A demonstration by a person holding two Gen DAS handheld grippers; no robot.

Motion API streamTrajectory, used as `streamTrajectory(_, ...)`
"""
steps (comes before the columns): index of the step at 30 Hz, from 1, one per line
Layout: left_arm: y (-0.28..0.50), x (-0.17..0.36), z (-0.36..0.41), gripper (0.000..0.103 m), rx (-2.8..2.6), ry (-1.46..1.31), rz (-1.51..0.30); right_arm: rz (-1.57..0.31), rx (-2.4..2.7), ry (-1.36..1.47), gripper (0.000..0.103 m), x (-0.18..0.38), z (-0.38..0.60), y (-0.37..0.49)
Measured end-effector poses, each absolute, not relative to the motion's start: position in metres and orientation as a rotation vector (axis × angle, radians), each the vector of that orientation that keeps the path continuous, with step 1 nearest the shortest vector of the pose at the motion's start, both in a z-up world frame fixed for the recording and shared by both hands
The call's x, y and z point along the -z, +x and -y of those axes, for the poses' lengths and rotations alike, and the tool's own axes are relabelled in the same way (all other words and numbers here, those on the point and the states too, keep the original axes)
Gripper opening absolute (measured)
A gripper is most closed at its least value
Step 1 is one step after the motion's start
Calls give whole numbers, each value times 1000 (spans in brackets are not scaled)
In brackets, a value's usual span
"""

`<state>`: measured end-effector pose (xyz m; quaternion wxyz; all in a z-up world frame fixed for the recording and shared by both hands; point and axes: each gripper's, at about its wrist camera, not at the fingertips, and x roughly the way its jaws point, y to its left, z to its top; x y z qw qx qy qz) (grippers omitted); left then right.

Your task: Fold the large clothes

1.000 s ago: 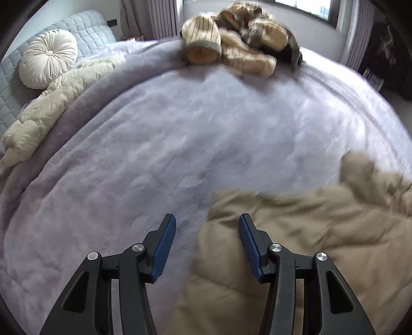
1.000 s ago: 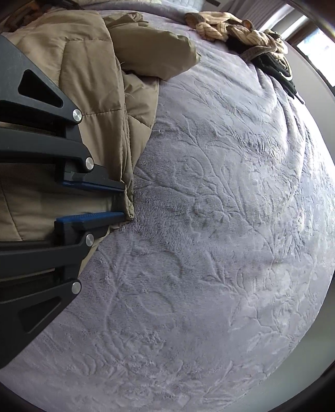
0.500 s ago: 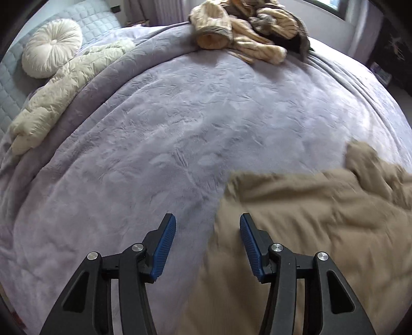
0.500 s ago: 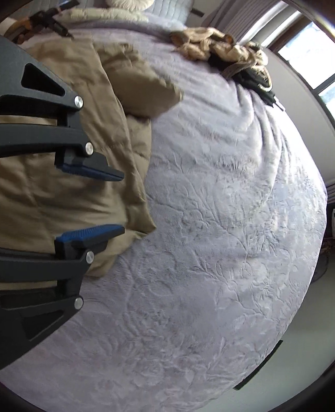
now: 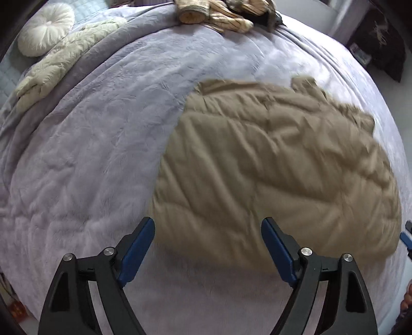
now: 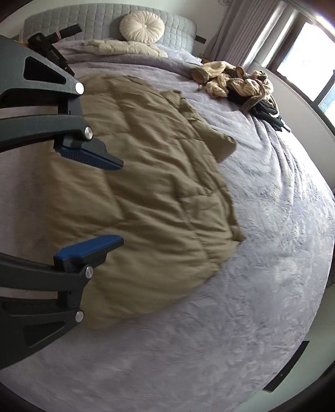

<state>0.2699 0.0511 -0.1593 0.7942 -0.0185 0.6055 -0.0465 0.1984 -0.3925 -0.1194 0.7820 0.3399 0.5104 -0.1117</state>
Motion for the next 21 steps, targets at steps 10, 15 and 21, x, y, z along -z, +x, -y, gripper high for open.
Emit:
streamTrajectory(10, 239, 161, -48, 103, 117, -99, -1343, -1150, 199, 820, 69, 129, 360, 151)
streamTrajectory(15, 233, 163, -40, 103, 125, -62, -1354, -1138, 215, 891, 83, 141, 358, 137)
streamTrajectory(21, 230, 168, -35, 103, 115, -22, -1356, -1137, 201, 929, 103, 150, 357, 130)
